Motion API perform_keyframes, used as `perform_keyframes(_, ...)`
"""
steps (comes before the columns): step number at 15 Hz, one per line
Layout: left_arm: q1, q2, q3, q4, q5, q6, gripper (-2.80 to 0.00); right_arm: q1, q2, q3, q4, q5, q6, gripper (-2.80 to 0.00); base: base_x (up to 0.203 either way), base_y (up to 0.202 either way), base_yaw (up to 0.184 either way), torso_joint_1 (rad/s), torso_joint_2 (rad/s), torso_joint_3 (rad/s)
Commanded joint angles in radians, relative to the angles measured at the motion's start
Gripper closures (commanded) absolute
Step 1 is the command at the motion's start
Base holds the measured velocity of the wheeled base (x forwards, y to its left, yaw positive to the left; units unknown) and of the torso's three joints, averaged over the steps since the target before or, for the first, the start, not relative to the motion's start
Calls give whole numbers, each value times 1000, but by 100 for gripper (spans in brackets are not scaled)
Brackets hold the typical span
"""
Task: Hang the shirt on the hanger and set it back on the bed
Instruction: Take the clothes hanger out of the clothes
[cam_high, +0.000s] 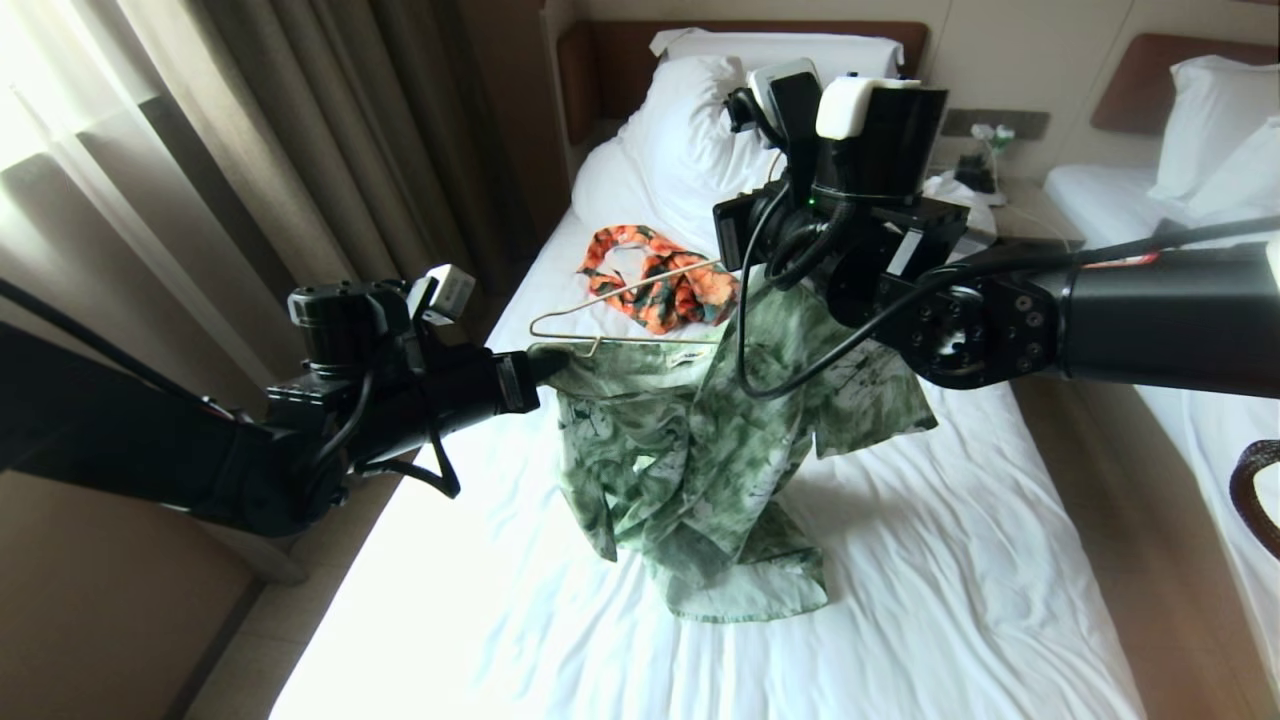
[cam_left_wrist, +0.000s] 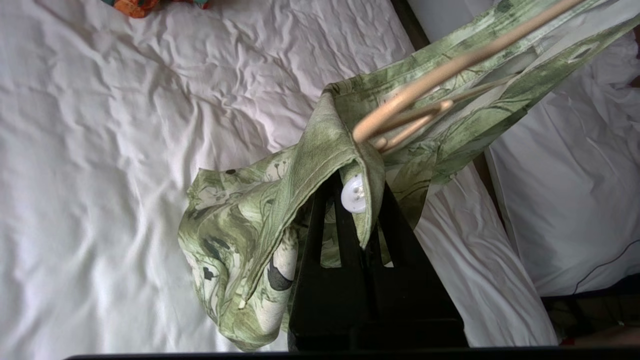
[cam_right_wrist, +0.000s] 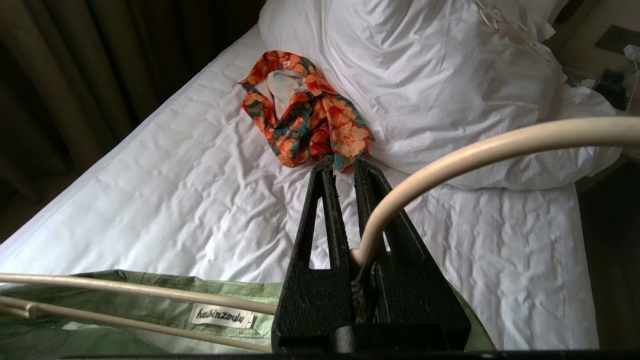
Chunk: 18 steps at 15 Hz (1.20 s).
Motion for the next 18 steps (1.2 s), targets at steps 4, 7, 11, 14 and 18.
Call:
perform_keyframes(4,-2,8,6,-6,-2,1,-280,-9,42,-28,-2,-5,-2,0,0,0,0,0,0,0)
perform_keyframes(7,-2,8,6,-6,-2,2,-280,-9,58,-50,0,-5,-3,0,0,0,0,0,0,0)
perform_keyframes(11,7,9,20,-79,-2,-1,0,-9,81,-56,-2,-7,-3,0,0,0,0,0,0,0)
perform_keyframes(14,24,13,27,-136,-2,-1,0,-7,109,-56,-3,-23,3,0,0,0,0,0,0,0)
perform_keyframes(18,159,4,-47,-122,-4,1,0,-24,155,-61,-50,-43,85,0,0,0,0,0,0,0)
